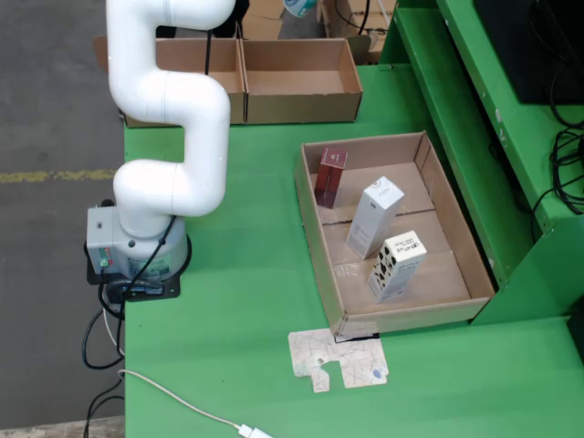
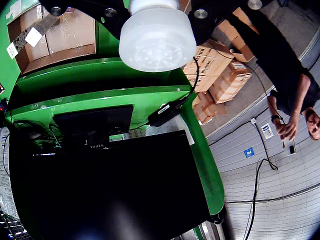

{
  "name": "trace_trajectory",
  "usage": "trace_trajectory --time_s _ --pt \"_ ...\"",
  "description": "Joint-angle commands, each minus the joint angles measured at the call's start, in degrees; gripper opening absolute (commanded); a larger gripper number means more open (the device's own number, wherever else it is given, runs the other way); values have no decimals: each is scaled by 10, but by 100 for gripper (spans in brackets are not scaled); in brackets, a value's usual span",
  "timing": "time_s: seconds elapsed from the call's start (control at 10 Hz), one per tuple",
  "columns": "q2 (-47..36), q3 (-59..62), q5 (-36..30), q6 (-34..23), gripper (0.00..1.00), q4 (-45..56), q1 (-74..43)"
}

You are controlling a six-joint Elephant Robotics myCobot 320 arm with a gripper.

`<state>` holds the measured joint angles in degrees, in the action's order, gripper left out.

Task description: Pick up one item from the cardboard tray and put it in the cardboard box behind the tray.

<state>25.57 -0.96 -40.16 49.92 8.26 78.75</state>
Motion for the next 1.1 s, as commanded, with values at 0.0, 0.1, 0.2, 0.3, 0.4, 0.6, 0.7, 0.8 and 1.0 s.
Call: trace_trajectory --time_s 0.0,0.1,0.2,0.3,0.4,0.6,0.7,0.8,1.0 --pt "65 10 55 -97 0 -184 15" --pt "65 10 55 -98 0 -184 15" --pt "123 10 -136 -112 0 -370 -19" --pt "142 10 -142 -109 0 -374 -9" --pt "155 10 -143 -138 0 -375 6" --pt "152 10 -133 -160 0 -367 58" --pt "149 10 -125 -157 0 -361 67" --pt "159 10 -140 -151 0 -373 70" --pt "140 10 -40 -166 0 -293 145"
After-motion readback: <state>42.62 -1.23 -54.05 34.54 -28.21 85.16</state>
